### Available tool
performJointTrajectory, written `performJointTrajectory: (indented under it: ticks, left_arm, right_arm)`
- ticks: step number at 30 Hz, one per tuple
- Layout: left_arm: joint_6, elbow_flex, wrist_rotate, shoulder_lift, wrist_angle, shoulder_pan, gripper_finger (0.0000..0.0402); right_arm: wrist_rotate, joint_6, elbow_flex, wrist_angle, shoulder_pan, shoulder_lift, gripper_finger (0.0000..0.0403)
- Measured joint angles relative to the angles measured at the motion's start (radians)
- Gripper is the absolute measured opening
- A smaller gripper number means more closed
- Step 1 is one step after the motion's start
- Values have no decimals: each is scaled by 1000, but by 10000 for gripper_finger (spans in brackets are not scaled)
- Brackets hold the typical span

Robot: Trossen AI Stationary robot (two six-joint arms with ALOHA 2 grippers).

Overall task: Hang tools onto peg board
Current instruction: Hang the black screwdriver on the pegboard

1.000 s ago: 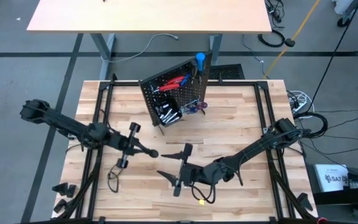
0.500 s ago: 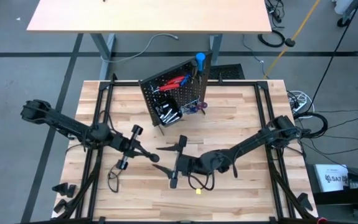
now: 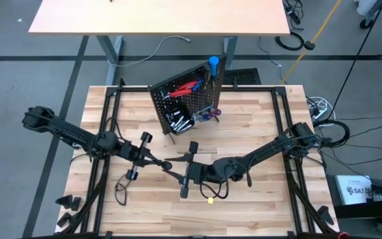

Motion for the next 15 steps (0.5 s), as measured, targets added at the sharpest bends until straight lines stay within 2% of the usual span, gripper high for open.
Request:
performJointTrajectory:
  ticks: [3,8,11,15]
  left_arm:
    - [-1,0,-12,0,0,0,11]
    - [-6,0,-24,0,-4,0,59]
    - [-11,1,-54,0,-39,0,88]
    - [-26,1,-184,-16,-134,0,120]
  right_arm:
    - [2,-6,0,0,0,0,114]
    - [14,-4,0,0,0,0,110]
    - [101,-12,0,-2,5,0,110]
    - [201,-59,-1,-14,32,-10,110]
